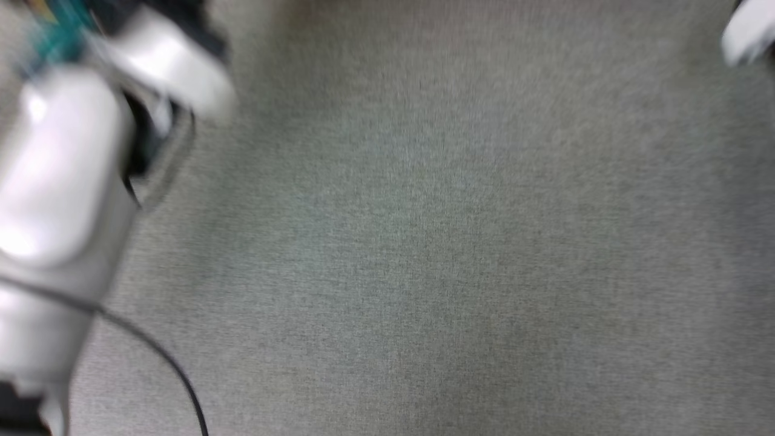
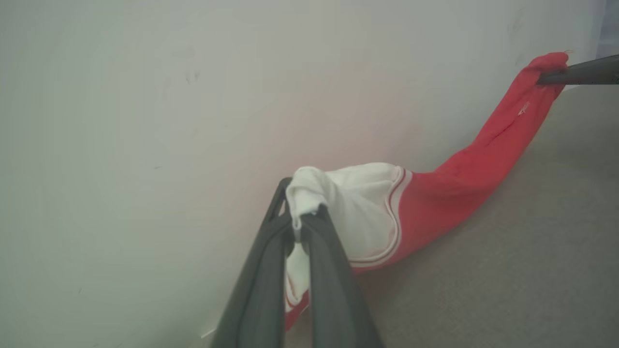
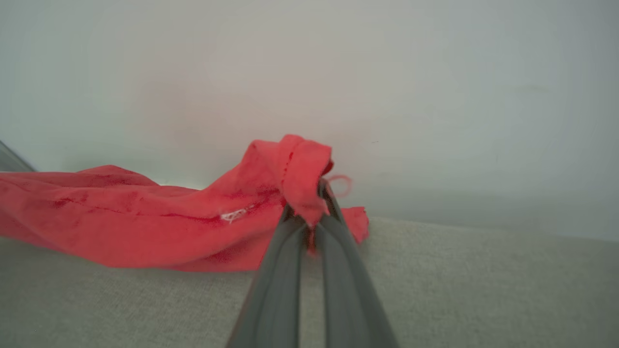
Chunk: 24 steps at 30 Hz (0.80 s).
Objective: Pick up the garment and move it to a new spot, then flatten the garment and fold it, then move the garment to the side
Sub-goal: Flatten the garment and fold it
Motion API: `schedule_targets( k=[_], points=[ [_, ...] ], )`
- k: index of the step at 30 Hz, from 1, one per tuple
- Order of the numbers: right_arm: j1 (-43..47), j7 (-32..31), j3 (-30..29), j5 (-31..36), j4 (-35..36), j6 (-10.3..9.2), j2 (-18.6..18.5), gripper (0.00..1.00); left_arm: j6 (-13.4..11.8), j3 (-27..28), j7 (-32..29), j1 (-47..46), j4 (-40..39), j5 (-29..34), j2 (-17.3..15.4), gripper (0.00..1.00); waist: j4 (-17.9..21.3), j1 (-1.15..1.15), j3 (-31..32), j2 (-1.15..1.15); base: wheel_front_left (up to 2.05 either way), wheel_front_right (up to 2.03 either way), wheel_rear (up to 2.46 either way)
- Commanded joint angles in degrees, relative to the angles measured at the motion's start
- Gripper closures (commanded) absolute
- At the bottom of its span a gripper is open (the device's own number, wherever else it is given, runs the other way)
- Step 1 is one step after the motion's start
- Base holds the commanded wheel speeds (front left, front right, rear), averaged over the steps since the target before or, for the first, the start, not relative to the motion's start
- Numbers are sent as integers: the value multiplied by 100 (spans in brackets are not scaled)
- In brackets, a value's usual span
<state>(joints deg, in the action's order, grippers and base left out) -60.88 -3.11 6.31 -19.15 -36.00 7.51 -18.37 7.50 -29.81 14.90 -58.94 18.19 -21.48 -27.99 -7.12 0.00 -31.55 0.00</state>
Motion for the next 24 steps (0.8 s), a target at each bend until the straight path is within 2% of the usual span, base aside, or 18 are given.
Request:
schedule_targets(
  k=[1, 6, 7, 12, 20, 24],
  points=[
    [327, 17, 114, -118, 64, -4, -157, 100, -10, -9, 42, 371, -125, 25, 3, 100, 12, 0, 434, 0, 0, 0, 0],
    [1595, -112, 601, -706, 363, -3, -543, 100, -10, -302, 42, 1800, -547, 3, -230, 100, 33, 0, 1039, 0, 0, 0, 0],
    [1595, -112, 601, -706, 363, -3, -543, 100, -10, -302, 42, 1800, -547, 3, -230, 100, 33, 0, 1039, 0, 0, 0, 0],
    [2677, -297, 876, -1210, 695, -4, -965, 100, -9, -772, 42, 2903, -814, -39, -604, 100, 95, 0, 1544, 0, 0, 0, 0],
    [3924, -685, 1127, -1734, 1406, -4, -1525, 100, -9, -1585, -85, 3964, -1224, 76, -1234, 100, 183, 0, 2125, 0, 0, 0, 0],
    [4517, -864, 1032, -1943, 1761, -4, -1709, 100, -20, -1855, -265, 4380, -1564, 114, -1451, 100, 217, 0, 2349, 0, 0, 0, 0]
  ],
)
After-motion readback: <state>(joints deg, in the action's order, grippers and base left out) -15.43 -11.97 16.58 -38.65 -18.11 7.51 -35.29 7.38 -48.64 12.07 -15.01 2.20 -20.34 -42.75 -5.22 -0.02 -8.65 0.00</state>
